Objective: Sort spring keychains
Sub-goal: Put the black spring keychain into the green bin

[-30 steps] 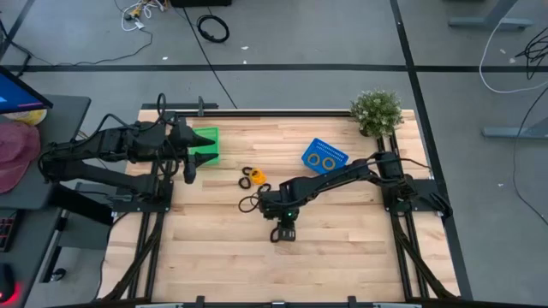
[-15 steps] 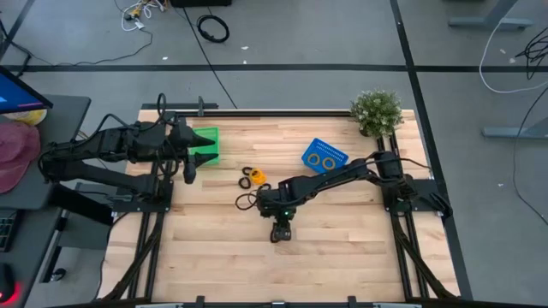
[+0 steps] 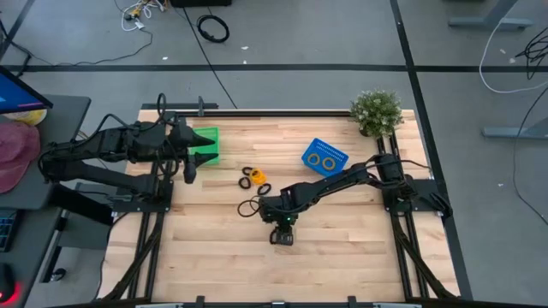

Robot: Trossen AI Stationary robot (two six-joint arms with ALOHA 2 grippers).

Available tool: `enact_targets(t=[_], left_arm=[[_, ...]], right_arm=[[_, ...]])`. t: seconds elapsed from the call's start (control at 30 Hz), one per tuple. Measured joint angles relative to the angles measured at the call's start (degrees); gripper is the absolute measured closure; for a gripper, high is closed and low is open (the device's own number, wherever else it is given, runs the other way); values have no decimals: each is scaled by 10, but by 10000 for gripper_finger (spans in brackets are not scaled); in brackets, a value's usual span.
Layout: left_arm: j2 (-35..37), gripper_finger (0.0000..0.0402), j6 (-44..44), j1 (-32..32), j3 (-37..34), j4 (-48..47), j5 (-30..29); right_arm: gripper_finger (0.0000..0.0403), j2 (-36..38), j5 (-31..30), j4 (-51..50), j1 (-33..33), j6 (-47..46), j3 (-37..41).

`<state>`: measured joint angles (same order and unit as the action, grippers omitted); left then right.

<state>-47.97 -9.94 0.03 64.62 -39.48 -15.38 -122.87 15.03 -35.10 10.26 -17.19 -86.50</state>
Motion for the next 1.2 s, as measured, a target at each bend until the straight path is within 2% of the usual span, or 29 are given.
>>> enact_targets(t=[0.47, 0.8, 1.0, 1.2], left_arm=[[0, 202, 2, 0, 0, 0, -7], [0, 202, 3, 0, 0, 1, -7], [0, 202, 3, 0, 0, 2, -9], [0, 202, 1, 0, 0, 3, -11]], right_arm=[[393, -1, -2, 18, -1, -4, 1], [394, 30, 9, -21, -8, -14, -1], [395, 98, 6, -39, -19, -22, -1], [396, 189, -41, -60, -31, -46, -2]])
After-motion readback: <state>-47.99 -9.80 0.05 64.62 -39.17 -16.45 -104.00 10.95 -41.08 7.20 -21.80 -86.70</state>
